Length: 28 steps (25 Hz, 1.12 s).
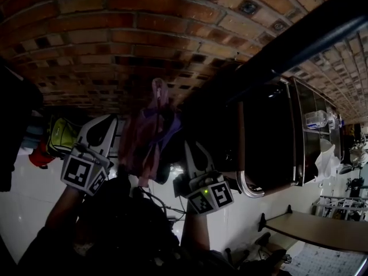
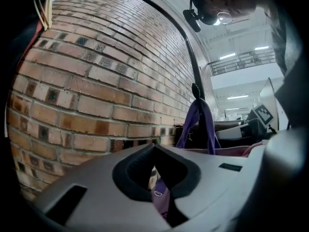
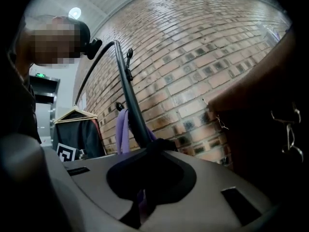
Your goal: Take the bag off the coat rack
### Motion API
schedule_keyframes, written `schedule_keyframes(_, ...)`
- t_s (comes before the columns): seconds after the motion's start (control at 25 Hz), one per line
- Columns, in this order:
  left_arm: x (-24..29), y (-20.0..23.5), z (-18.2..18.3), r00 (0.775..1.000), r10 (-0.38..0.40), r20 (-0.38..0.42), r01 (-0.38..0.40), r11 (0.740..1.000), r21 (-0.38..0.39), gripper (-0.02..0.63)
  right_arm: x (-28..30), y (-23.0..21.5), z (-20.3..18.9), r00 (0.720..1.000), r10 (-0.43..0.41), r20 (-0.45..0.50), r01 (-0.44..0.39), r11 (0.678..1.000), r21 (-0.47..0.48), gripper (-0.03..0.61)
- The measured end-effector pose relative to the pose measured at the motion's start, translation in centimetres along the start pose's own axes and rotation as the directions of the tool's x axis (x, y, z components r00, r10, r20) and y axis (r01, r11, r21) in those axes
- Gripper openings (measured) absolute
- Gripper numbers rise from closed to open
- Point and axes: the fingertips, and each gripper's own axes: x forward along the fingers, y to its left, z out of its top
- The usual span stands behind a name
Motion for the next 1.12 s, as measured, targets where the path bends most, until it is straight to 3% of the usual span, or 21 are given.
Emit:
schedule_keyframes(0.16, 0.1, -0.4, 0.4, 1.000, -0.011, 0.006, 0.011, 1.000, 0.004, 0.018, -0.6, -0.4, 0.5, 1.000, -0.007, 0.004, 0.007, 1.000, -0.027, 0.026)
schedule_keyframes(0.6, -0.3, -0.1, 1.2, 1.000, -0.006, 0.022, 0.006, 1.000, -0.010, 0.018, -0.7, -2.0, 4.3, 0.990, -0.090, 0.106, 0.087, 0.996, 0.030, 0.026)
schedule_keyframes(0.84, -0.6, 0.1, 2.1, 0.998, -0.019, 0.054, 0.018, 1.000, 0.009, 0.018, -2.4, -1.3, 6.2, 0.984, -0.113, 0.140, 0.122, 0.991, -0.055, 0.026)
schedule_keyframes(1.12, -2.0, -0.2, 2.2, 0.998, 0.008, 0.057, -0.008, 1.000, 0.011, 0.018, -5.1, -2.2, 6.7, 0.974, -0.153, 0.168, 0.161, 0.986, -0.037, 0.026)
